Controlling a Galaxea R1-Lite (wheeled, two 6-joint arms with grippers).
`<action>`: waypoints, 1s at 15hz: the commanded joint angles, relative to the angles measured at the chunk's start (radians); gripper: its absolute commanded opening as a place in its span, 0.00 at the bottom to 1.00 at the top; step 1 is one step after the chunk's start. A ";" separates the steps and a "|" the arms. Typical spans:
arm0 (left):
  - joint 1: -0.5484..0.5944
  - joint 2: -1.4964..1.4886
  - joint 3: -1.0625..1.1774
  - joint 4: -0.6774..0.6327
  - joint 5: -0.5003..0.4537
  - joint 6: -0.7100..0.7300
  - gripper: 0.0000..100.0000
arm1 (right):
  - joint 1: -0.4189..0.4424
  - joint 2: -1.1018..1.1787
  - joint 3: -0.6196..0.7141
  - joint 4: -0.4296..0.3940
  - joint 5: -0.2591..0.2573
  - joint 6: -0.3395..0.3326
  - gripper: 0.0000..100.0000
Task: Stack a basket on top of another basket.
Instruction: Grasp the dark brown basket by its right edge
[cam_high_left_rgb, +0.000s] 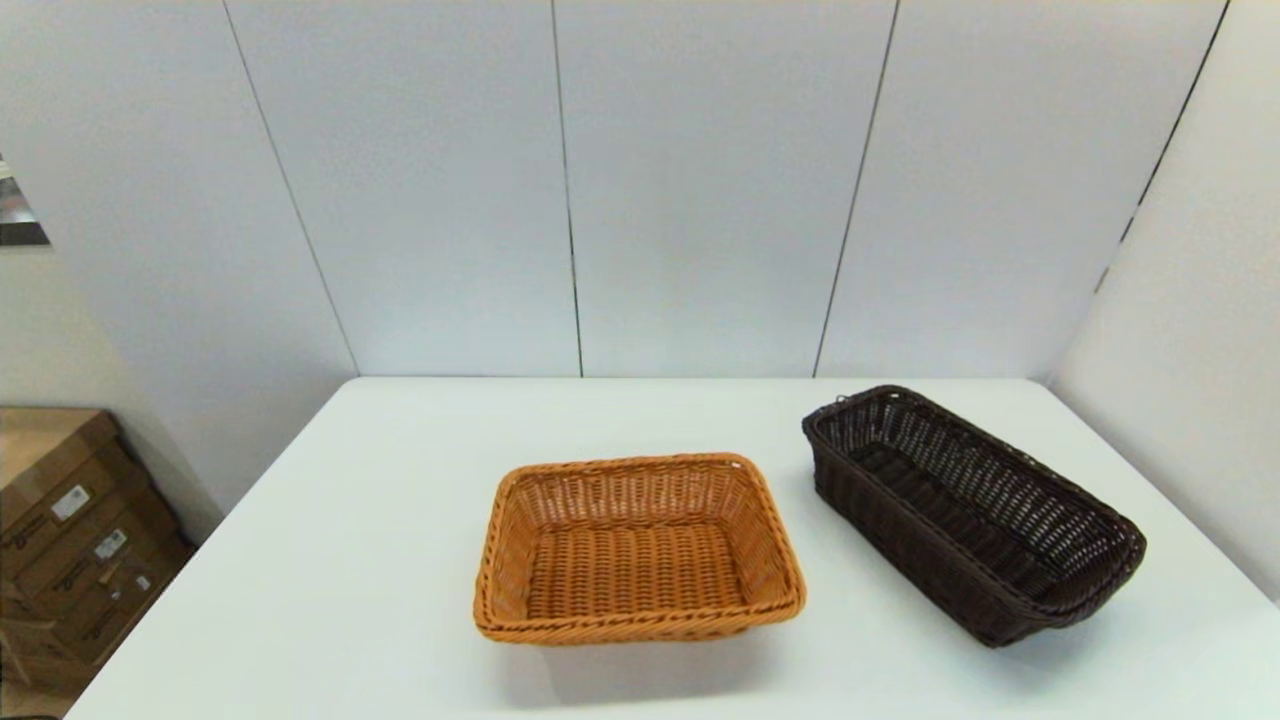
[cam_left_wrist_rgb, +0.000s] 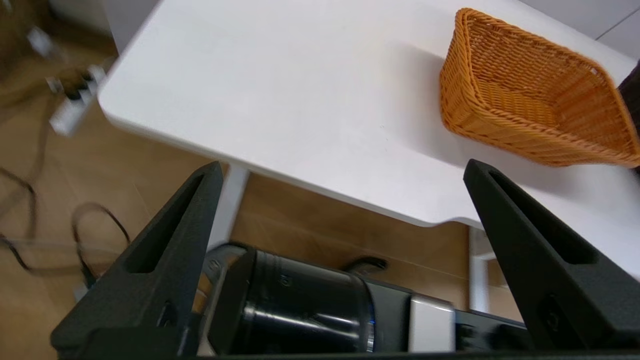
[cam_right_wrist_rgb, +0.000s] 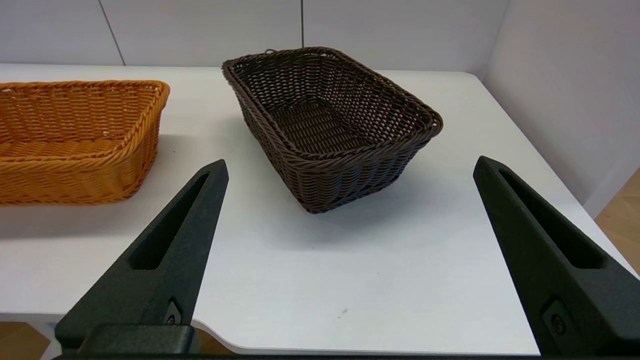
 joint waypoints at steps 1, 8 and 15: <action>0.002 -0.084 0.221 -0.285 0.022 0.149 1.00 | 0.000 -0.002 0.000 0.000 0.000 0.001 1.00; 0.004 -0.124 0.551 -0.763 0.006 0.310 1.00 | 0.000 0.000 0.000 0.000 0.000 0.007 1.00; 0.004 -0.124 0.581 -0.817 -0.011 0.296 1.00 | 0.000 0.010 -0.100 0.076 -0.005 -0.014 1.00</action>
